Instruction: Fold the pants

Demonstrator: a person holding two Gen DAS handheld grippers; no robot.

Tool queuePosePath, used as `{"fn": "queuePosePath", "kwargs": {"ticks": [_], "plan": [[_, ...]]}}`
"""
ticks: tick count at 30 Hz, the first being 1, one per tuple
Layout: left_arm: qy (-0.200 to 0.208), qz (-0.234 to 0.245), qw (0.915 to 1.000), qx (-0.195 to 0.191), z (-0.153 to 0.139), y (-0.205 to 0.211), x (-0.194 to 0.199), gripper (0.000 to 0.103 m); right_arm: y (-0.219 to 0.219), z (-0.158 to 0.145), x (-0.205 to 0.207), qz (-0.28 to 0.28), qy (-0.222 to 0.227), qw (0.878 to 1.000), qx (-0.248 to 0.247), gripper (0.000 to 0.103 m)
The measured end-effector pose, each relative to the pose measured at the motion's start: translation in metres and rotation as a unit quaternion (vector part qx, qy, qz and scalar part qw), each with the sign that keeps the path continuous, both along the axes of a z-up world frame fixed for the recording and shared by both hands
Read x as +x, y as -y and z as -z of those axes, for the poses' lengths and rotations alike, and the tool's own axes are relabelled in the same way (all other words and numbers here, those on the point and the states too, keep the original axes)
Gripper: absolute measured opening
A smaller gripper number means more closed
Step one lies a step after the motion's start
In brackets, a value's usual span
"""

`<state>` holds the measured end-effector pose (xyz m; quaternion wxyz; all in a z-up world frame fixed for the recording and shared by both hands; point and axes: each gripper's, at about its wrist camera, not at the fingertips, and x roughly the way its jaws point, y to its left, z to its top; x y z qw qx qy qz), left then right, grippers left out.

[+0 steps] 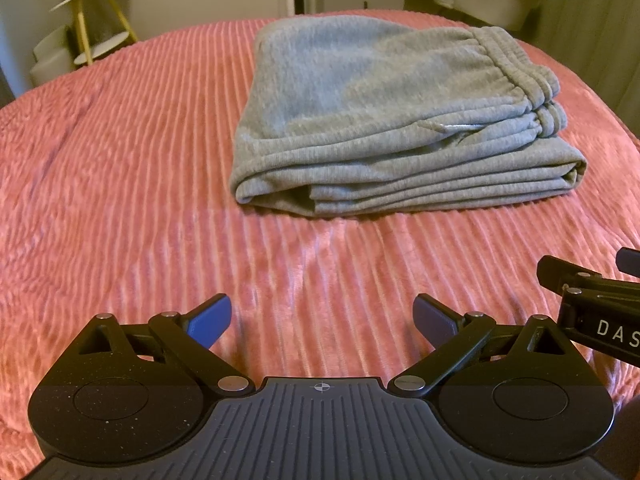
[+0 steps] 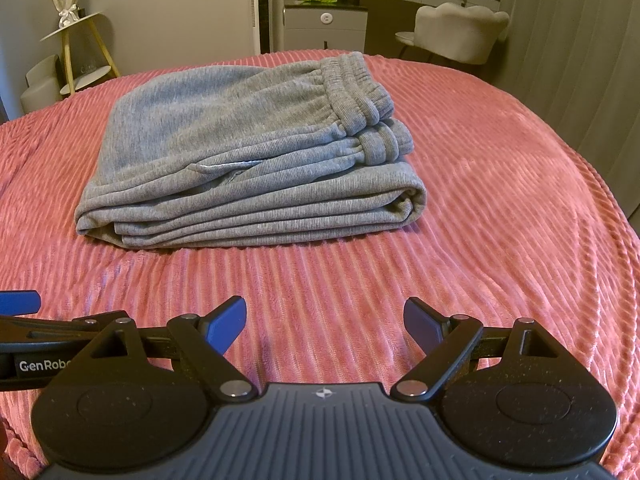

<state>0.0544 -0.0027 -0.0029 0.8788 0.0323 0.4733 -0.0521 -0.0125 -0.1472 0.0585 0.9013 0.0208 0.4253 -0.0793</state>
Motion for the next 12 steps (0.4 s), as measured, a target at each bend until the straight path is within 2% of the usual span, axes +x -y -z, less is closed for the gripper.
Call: {"fn": "queuePosePath", "kwargs": {"ticks": [12], "plan": [[0.006,0.006,1.0000,0.002,-0.0004,0.0011,-0.0010,0.100,0.0003,0.0005,-0.0004,0.000,0.000,1.000,0.000,0.086]]}}
